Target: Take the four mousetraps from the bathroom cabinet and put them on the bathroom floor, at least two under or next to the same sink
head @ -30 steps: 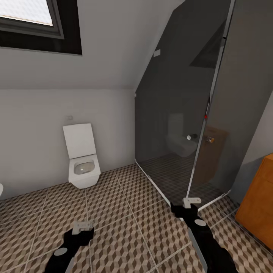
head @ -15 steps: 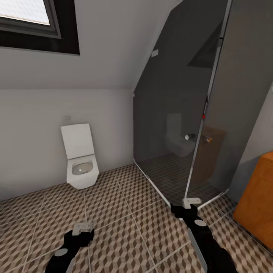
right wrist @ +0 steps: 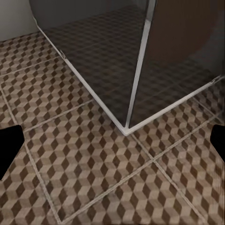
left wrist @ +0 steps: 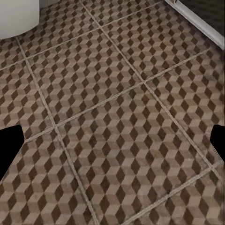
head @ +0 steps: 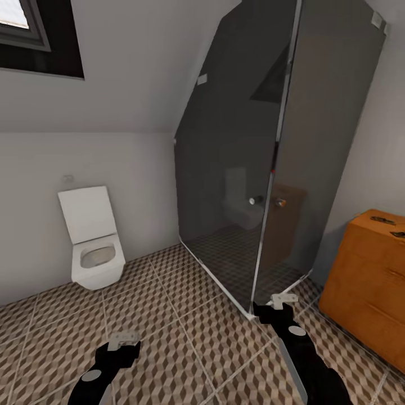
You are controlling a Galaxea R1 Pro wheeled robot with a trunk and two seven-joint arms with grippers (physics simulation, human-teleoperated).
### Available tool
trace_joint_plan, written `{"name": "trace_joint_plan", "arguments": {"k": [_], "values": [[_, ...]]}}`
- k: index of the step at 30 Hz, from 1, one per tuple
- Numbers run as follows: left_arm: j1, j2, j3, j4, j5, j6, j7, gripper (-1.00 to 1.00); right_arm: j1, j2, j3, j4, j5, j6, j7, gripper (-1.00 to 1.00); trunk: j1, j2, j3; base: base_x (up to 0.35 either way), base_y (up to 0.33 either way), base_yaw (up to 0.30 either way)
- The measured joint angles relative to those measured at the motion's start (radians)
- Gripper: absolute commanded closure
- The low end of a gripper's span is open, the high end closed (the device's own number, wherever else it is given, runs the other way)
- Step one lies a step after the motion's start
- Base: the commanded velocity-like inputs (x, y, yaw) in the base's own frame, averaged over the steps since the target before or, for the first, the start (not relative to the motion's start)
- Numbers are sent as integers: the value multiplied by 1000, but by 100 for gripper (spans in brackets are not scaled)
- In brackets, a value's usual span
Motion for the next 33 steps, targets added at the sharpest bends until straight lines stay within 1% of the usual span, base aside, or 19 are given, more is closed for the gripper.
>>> {"name": "trace_joint_plan", "arguments": {"k": [9,12,13,15,19,33], "values": [[0,0,-1,12,0,0,0,-100,0,0,0,0,0,0,0,-100,0,0,4,0,0,-291],[0,-2,-12,16,0,0,-2,-100,0,0,0,0,0,0,0,-100,0,0,5,0,0,-291],[0,-2,-28,20,0,0,-4,-100,0,0,0,0,0,0,0,-100,0,0,5,0,0,-291],[0,-2,-37,25,0,0,-4,-100,0,0,0,0,0,0,0,-100,0,0,6,0,0,-291],[0,-2,-43,31,0,0,-4,-100,0,0,0,0,0,0,0,-100,0,0,8,0,0,-291],[0,-3,-47,46,0,0,-4,-100,0,0,0,0,-1,0,0,-100,0,0,11,0,0,-285]]}}
